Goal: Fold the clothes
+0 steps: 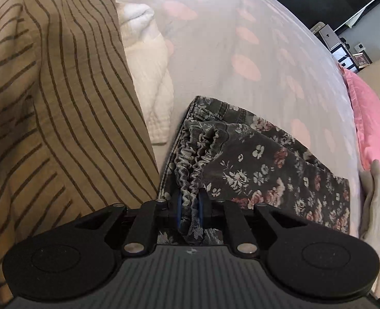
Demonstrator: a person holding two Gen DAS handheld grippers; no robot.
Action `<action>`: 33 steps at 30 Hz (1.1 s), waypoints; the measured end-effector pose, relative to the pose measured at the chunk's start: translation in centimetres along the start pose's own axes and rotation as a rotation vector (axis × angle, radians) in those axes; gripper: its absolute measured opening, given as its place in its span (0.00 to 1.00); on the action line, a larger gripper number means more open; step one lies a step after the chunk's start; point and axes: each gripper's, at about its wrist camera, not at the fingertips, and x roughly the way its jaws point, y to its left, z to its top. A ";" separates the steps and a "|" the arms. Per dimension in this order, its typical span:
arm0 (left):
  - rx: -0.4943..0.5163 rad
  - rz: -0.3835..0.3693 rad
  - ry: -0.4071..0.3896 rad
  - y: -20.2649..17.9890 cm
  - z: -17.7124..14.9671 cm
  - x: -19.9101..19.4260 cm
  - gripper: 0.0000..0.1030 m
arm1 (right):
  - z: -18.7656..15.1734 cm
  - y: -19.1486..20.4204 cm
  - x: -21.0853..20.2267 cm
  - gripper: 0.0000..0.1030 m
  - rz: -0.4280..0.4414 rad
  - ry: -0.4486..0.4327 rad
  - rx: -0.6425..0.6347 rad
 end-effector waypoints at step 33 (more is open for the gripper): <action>0.254 0.231 -0.041 -6.0 -6.2 -2.8 0.35 | -0.3 -3.0 -4.0 0.53 0.025 -0.018 0.225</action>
